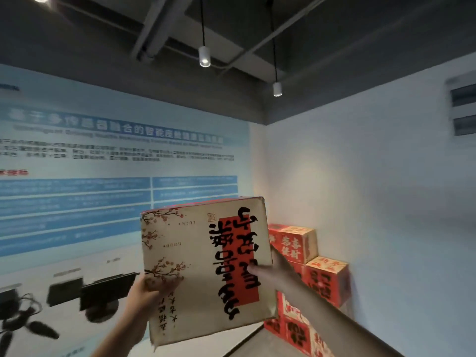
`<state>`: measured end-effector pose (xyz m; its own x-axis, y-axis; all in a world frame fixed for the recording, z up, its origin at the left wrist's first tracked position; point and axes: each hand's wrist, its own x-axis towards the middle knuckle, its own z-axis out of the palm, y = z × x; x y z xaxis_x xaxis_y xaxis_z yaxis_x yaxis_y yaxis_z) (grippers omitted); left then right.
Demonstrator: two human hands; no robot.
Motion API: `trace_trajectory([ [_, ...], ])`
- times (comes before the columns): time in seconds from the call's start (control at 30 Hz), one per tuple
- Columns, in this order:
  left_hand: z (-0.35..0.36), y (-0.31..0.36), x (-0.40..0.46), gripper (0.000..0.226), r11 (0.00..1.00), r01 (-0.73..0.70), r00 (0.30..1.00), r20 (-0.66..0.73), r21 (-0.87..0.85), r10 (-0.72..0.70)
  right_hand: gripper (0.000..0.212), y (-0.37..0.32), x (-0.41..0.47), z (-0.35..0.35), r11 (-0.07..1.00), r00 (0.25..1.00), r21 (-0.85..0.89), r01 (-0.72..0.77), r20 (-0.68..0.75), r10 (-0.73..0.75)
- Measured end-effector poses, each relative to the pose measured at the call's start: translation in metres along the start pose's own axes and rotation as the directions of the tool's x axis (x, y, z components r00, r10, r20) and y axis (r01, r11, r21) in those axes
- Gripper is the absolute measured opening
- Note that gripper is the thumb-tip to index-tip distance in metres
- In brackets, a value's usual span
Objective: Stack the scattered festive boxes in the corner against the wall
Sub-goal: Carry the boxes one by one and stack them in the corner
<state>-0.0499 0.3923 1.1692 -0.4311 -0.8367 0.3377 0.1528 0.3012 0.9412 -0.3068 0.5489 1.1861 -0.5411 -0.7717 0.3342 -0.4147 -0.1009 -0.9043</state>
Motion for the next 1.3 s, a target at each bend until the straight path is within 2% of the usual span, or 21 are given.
trace_trajectory([
  [0.07, 0.057, -0.019, 0.038, 0.029, 0.999, 0.019, 0.999, 0.043, -0.032, -0.017, 0.055, 0.028, 0.024, -0.040, 1.000, 0.998, -0.004, -0.024, -0.063, 0.024],
  [0.23, 0.164, -0.070, 0.128, 0.022, 0.997, 0.028, 0.982, 0.187, -0.074, -0.014, 0.053, 0.098, 0.089, -0.113, 0.994, 0.975, -0.045, -0.103, -0.203, 0.092],
  [0.47, 0.252, -0.121, 0.271, 0.056, 0.989, 0.045, 0.932, 0.363, -0.143, 0.010, 0.048, 0.139, 0.185, -0.165, 0.985, 0.947, -0.098, -0.139, -0.304, 0.104],
  [0.63, 0.319, -0.135, 0.372, 0.042, 0.983, 0.038, 0.897, 0.439, -0.180, 0.046, 0.055, 0.161, 0.262, -0.198, 0.979, 0.892, -0.080, -0.186, -0.433, 0.134],
  [0.73, 0.360, -0.147, 0.422, 0.042, 0.982, 0.040, 0.879, 0.474, -0.185, 0.054, 0.055, 0.178, 0.305, -0.221, 0.970, 0.851, -0.073, -0.232, -0.498, 0.166],
  [1.03, 0.498, -0.206, 0.540, 0.045, 0.982, 0.002, 0.853, 0.513, -0.189, 0.097, 0.047, 0.273, 0.422, -0.312, 0.963, 0.829, -0.102, -0.248, -0.536, 0.157],
  [1.3, 0.667, -0.247, 0.662, 0.043, 0.992, -0.062, 0.855, 0.507, -0.110, 0.110, 0.047, 0.371, 0.564, -0.440, 0.977, 0.845, -0.082, -0.196, -0.520, 0.126],
])
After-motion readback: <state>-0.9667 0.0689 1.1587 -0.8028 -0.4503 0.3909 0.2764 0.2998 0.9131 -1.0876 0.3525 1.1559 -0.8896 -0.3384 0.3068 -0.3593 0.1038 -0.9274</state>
